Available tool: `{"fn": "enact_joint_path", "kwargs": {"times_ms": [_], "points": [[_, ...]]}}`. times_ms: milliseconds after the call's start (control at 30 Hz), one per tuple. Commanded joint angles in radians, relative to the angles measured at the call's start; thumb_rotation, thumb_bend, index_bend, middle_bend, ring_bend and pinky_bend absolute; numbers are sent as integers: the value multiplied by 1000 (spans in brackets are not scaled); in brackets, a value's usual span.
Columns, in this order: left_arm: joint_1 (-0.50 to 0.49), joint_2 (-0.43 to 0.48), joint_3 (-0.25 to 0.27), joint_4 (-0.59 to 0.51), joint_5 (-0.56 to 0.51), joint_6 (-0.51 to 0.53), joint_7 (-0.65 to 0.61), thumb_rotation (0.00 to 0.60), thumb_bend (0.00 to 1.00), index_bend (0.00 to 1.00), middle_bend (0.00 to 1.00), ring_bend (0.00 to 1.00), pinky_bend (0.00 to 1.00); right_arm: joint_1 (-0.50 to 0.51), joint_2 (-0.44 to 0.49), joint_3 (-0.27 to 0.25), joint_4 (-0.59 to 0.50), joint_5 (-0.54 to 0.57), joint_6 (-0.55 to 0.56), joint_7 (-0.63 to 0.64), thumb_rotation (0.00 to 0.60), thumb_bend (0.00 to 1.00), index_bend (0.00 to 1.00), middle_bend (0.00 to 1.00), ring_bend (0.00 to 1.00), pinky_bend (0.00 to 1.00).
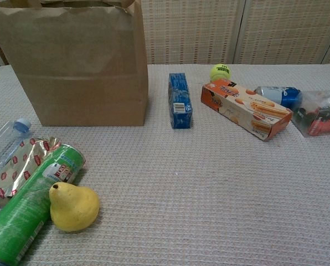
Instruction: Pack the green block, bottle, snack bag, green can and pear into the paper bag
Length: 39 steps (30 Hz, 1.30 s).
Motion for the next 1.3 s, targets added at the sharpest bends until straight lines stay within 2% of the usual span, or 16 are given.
{"fn": "enact_joint_path", "kwargs": {"times_ms": [33, 233, 400, 533, 967, 1300], "points": [[-2, 1, 0, 0, -2, -4, 1, 600, 365, 0, 0, 0, 45, 1, 1, 0, -3, 1, -2, 0, 600, 58, 0, 0, 0, 0], [-12, 15, 13, -15, -20, -52, 23, 600, 367, 0, 0, 0, 48, 3, 7, -7, -9, -5, -6, 9, 600, 57, 0, 0, 0, 0], [-54, 85, 37, -116, -120, -219, 42, 600, 369, 0, 0, 0, 55, 3, 7, -10, -8, -10, -7, 11, 600, 58, 0, 0, 0, 0], [-90, 110, 41, -139, -163, -299, 93, 600, 367, 0, 0, 0, 55, 3, 9, -12, -11, -12, -6, 16, 600, 57, 0, 0, 0, 0], [-211, 30, -17, -92, -351, -451, 278, 600, 350, 0, 0, 0, 50, 3, 15, -25, -12, -28, -5, 29, 600, 58, 0, 0, 0, 0], [-268, -18, -9, -35, -425, -511, 380, 600, 350, 0, 0, 0, 48, 5, 19, -27, -16, -22, -13, 38, 600, 58, 0, 0, 0, 0]]}}
